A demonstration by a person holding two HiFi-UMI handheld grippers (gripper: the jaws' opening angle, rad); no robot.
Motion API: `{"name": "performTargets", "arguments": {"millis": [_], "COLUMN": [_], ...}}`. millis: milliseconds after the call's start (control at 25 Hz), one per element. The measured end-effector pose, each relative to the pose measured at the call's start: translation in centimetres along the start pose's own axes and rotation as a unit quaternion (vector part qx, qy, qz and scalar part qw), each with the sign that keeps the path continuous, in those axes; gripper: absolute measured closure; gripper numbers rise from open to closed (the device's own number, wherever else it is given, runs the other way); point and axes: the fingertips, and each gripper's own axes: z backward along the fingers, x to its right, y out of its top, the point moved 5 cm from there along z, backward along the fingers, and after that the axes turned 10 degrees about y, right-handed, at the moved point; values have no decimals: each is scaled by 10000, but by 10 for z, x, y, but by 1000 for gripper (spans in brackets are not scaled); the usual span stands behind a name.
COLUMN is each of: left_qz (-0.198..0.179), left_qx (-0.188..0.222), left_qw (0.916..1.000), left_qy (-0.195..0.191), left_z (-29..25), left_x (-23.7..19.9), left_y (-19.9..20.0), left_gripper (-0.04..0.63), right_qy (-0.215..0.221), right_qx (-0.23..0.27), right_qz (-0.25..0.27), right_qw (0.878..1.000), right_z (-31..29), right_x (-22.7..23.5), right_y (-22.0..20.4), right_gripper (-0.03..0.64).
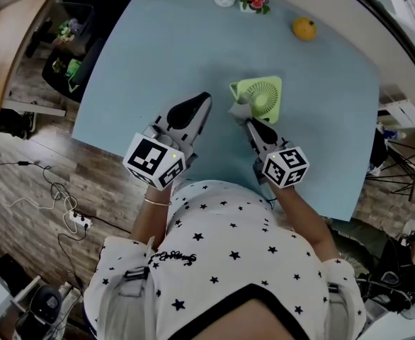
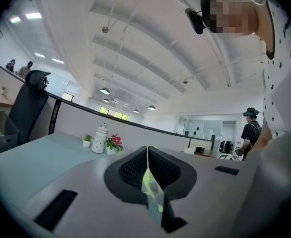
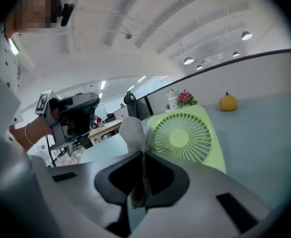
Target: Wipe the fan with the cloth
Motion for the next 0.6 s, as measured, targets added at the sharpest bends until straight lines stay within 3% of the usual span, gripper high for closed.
{"name": "performTargets", "arguments": {"millis": [280, 600], "left_qz": [-5, -5], "left_qx": [-16, -37], "left_qw": [10000, 10000], "left_qy": [47, -7], "left_z": [4, 0], "left_x": [-4, -1], "left_y": [-1, -1], "left_gripper": [563, 563], "right_qy": [-150, -640], "right_qx": [-338, -233], "right_qz": [-148, -348], "right_qw": [9992, 9971], "right_z": [-1, 24], "right_x": [5, 36], "right_y": [-24, -25], "right_gripper": [592, 592]}}
